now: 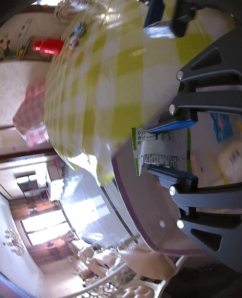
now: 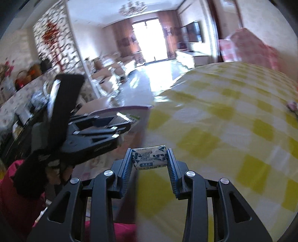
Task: Organize snacks
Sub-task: 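Open the left gripper over the bin while the right releases the white-blue bar, then move both open grippers back over the table snacks, then grasp the blue-trimmed clear cartoon bag with the right gripper, then grasp the green printed snack packet with the left gripper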
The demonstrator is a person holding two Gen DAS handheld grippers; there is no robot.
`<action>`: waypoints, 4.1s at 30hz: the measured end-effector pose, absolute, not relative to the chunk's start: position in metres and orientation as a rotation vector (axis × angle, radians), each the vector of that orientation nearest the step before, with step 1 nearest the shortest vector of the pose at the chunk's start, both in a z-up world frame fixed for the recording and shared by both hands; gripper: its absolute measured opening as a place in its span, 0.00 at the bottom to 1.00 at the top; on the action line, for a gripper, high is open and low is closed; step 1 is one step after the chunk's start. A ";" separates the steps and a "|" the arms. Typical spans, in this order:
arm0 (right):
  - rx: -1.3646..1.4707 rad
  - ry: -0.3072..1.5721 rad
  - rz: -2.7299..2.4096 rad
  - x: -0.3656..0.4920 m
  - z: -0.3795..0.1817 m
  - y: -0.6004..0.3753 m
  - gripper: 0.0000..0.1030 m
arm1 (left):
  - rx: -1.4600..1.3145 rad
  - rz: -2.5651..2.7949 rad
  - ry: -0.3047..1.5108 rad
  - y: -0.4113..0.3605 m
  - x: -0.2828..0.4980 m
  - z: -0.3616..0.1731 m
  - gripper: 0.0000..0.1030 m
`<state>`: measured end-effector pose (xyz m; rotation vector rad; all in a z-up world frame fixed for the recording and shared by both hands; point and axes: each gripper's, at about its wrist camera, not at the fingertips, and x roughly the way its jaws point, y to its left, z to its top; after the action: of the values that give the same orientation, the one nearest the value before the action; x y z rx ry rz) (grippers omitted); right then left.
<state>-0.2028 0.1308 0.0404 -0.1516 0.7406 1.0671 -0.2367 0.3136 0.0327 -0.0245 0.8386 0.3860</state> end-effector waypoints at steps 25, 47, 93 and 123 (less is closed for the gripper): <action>-0.097 0.612 1.002 -0.186 0.073 0.078 0.85 | 0.102 0.627 0.823 0.317 -0.199 0.056 0.94; 0.558 0.756 0.169 -0.007 0.016 -0.238 0.86 | -0.371 0.161 0.699 0.068 0.120 0.046 0.98; 0.448 0.672 -0.047 0.009 0.023 -0.262 0.47 | -0.565 0.115 0.749 0.109 0.127 0.016 0.98; 0.444 0.696 0.053 -0.039 0.015 -0.277 0.47 | -0.033 -0.014 0.905 -0.046 0.167 0.012 0.43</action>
<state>-0.0392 -0.2771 0.0154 0.4445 0.6962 0.0525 0.1669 -0.0457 0.0116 -0.0334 0.9052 -0.0142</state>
